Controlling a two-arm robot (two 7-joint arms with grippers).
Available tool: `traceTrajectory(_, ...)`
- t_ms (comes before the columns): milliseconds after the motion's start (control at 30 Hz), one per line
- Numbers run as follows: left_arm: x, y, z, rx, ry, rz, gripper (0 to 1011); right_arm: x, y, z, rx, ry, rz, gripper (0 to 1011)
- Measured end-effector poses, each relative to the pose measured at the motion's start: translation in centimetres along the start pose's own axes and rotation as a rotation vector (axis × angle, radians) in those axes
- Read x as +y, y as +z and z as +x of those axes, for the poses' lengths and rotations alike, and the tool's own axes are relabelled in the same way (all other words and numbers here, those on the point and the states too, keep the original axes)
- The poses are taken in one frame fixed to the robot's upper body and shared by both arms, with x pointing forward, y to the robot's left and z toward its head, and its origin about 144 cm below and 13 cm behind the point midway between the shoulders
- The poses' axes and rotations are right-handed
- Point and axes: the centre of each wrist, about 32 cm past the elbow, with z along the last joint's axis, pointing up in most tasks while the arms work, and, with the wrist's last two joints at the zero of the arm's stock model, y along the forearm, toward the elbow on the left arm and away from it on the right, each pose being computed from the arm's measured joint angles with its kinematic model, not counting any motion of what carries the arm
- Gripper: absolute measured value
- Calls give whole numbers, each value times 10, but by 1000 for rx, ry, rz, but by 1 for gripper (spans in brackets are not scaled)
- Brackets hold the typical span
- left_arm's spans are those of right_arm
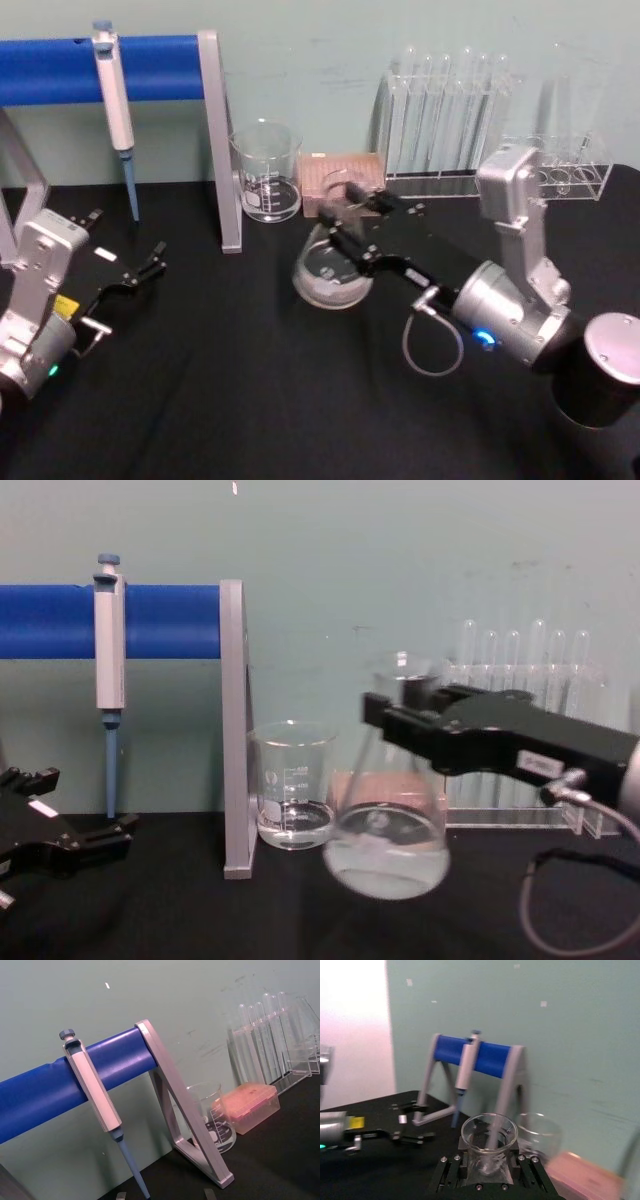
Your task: Grasp the erlenmeyer flask with one hand, shake it three times, then place it back.
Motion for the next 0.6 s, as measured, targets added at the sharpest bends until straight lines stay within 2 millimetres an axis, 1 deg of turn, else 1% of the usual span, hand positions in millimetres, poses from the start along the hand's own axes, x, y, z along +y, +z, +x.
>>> traceTrajectory(167,0,0,0,0,0,0,1001,-13,1,4,-2,-84,4,449)
traceTrajectory(233,0,0,0,0,0,0,1001,-22,2,7,-6,-142,7,449)
traceTrajectory(333,0,0,0,0,0,0,1001,-31,3,10,-13,-197,7,449)
traceTrajectory(367,0,0,0,0,0,0,1001,-31,3,10,-13,-197,7,449)
traceTrajectory(600,0,0,0,0,0,0,1001,-55,6,16,-31,-342,0,449)
